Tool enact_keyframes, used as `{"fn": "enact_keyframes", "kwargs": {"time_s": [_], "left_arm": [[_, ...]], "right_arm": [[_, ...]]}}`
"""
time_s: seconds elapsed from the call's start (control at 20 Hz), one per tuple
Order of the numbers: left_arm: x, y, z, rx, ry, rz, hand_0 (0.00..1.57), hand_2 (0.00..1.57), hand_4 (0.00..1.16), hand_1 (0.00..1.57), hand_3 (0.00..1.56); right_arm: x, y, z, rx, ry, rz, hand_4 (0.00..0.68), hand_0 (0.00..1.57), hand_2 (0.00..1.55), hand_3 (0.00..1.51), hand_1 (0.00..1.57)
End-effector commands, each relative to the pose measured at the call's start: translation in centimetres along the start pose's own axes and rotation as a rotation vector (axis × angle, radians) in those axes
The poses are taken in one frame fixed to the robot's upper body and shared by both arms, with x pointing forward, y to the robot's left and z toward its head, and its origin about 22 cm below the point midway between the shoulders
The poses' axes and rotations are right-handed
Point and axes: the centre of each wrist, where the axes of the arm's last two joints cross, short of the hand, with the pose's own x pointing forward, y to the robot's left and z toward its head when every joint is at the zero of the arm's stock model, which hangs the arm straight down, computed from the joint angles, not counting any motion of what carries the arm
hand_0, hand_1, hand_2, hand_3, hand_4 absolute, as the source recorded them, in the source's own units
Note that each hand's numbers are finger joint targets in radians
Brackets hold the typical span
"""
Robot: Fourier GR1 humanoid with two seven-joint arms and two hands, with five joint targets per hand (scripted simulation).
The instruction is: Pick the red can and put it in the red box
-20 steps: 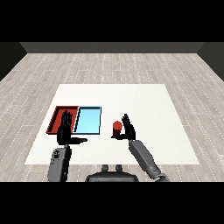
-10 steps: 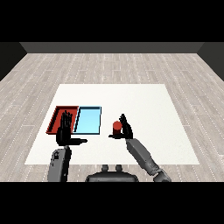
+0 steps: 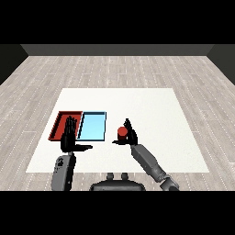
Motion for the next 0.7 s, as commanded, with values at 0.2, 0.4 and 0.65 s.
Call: {"fn": "enact_keyframes", "kwargs": {"time_s": [0.2,0.4,0.65], "left_arm": [[0.0,1.5,2.0,0.007,-0.028,0.006,0.00,0.00,0.00,0.00,0.00],[0.0,1.5,1.3,0.017,-0.012,0.016,0.00,0.00,0.00,0.00,0.00],[-0.8,0.6,0.5,-0.003,-0.016,0.012,0.00,0.00,0.00,0.00,0.00]], "right_arm": [[1.0,1.1,-2.2,-0.011,0.011,0.002,0.000,0.00,0.00,0.00,0.00],[-0.5,-0.7,-1.2,-0.020,0.057,0.021,0.000,0.00,0.00,0.00,0.00],[-1.2,0.5,-2.2,-0.028,0.058,0.069,0.000,0.00,0.00,0.00,0.00]]}}
